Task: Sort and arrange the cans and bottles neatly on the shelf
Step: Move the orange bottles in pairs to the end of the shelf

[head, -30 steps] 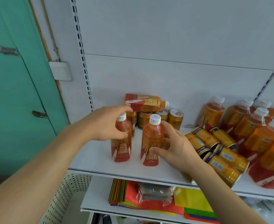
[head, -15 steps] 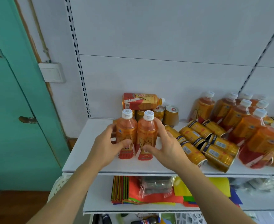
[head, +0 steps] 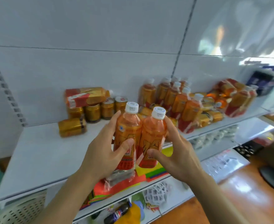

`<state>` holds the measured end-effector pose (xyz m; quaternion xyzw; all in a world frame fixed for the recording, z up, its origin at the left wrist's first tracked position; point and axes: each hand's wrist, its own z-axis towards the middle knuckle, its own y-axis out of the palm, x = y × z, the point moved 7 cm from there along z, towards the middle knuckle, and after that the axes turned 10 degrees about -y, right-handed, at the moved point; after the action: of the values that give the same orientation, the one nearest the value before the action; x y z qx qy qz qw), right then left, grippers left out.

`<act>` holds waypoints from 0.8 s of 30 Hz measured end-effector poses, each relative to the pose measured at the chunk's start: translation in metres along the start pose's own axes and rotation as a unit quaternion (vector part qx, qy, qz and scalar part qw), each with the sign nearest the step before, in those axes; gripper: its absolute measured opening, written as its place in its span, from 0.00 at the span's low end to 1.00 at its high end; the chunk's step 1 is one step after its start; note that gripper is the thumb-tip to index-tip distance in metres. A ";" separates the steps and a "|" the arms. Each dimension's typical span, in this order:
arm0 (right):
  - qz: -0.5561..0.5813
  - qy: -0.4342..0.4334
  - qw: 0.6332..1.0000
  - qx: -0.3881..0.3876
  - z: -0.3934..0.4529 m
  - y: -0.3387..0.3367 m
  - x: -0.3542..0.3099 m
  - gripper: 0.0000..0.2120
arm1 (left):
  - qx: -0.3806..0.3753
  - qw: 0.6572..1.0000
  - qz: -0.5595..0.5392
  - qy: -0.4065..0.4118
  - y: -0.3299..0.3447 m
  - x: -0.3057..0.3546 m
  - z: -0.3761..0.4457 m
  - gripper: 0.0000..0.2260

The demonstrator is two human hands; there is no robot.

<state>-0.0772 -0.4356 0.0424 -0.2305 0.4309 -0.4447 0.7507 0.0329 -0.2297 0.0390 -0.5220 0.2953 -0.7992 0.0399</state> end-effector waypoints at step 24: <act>-0.140 0.197 0.966 0.091 -0.217 -0.346 0.318 0.50 | -0.219 0.967 -0.023 0.126 0.461 0.286 0.064 0.34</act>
<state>-0.3497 -0.8752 0.0409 -0.1272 0.4917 -0.6191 0.5990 -0.1537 -0.7429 0.0519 -0.4200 0.4534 -0.7750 -0.1314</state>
